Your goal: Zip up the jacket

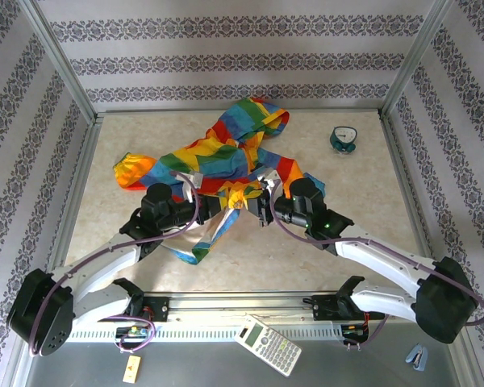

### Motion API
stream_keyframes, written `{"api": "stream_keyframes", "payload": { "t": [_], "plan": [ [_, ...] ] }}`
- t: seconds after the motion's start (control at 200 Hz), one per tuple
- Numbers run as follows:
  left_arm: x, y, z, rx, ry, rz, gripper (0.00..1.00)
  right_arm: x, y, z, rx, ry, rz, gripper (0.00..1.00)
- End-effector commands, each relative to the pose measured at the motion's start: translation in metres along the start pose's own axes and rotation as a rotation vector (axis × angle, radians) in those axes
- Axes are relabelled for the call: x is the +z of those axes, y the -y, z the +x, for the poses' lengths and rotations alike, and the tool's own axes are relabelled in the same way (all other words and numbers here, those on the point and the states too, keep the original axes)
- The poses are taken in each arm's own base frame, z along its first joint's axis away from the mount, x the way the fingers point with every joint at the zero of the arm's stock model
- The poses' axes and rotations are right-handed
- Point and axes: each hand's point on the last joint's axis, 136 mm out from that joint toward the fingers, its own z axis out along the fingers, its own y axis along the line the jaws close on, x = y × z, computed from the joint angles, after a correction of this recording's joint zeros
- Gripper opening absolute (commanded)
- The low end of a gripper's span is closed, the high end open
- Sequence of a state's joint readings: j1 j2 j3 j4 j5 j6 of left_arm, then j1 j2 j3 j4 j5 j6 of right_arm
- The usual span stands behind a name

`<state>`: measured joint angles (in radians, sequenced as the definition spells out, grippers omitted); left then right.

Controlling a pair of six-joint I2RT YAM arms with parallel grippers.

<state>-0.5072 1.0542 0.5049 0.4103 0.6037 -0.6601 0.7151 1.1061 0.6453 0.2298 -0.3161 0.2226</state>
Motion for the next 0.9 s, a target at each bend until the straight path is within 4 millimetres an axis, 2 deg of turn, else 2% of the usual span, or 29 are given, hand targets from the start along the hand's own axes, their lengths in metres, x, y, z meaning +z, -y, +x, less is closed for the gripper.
{"api": "stream_keyframes", "payload": {
  "t": [0.0, 0.36, 0.555, 0.894],
  "plan": [
    [-0.009, 0.011, -0.017, 0.089, 0.071, 0.028, 0.0, -0.007, -0.004, -0.011, -0.05, 0.053, -0.02, 0.0],
    [-0.025, 0.036, -0.031, 0.169, 0.142, 0.104, 0.0, -0.007, 0.01, -0.01, -0.035, 0.047, 0.053, 0.0],
    [-0.006, 0.033, -0.023, 0.181, 0.067, 0.089, 0.0, -0.001, -0.006, -0.014, -0.021, 0.051, -0.044, 0.0],
    [0.016, 0.02, -0.001, 0.2, -0.023, 0.043, 0.0, 0.002, -0.003, -0.019, 0.022, 0.069, -0.036, 0.0]
  ]
}}
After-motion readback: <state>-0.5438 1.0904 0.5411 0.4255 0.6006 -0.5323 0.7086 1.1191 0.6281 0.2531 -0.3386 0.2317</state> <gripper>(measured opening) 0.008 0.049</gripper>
